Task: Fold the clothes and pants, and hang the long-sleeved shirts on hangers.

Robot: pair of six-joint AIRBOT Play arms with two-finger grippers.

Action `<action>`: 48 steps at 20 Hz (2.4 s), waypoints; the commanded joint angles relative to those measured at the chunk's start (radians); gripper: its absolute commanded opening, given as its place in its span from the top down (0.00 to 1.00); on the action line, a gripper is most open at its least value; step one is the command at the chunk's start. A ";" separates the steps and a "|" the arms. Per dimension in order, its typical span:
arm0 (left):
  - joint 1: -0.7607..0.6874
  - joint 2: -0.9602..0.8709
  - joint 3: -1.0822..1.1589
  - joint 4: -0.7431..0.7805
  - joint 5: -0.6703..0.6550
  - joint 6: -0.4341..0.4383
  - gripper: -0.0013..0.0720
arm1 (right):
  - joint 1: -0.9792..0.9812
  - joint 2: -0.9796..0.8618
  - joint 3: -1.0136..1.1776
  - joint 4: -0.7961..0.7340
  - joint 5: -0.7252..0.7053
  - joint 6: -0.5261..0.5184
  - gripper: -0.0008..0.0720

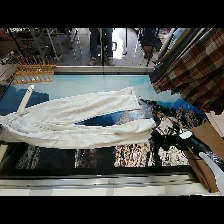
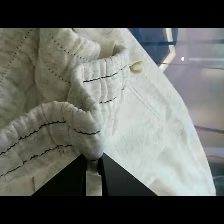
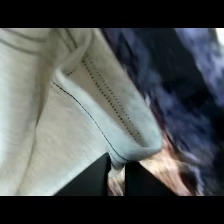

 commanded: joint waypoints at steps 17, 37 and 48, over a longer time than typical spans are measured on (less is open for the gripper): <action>0.054 0.008 0.182 0.809 -0.446 -0.090 0.95 | 0.040 0.014 0.455 -0.671 0.737 -0.094 0.95; 0.136 0.031 0.209 0.554 -0.383 -0.142 0.09 | 0.041 -0.104 0.359 -0.445 0.274 -0.104 0.21; 0.109 0.111 0.243 0.086 -0.198 -0.087 0.09 | 0.040 -0.192 0.377 -0.291 0.156 -0.241 0.95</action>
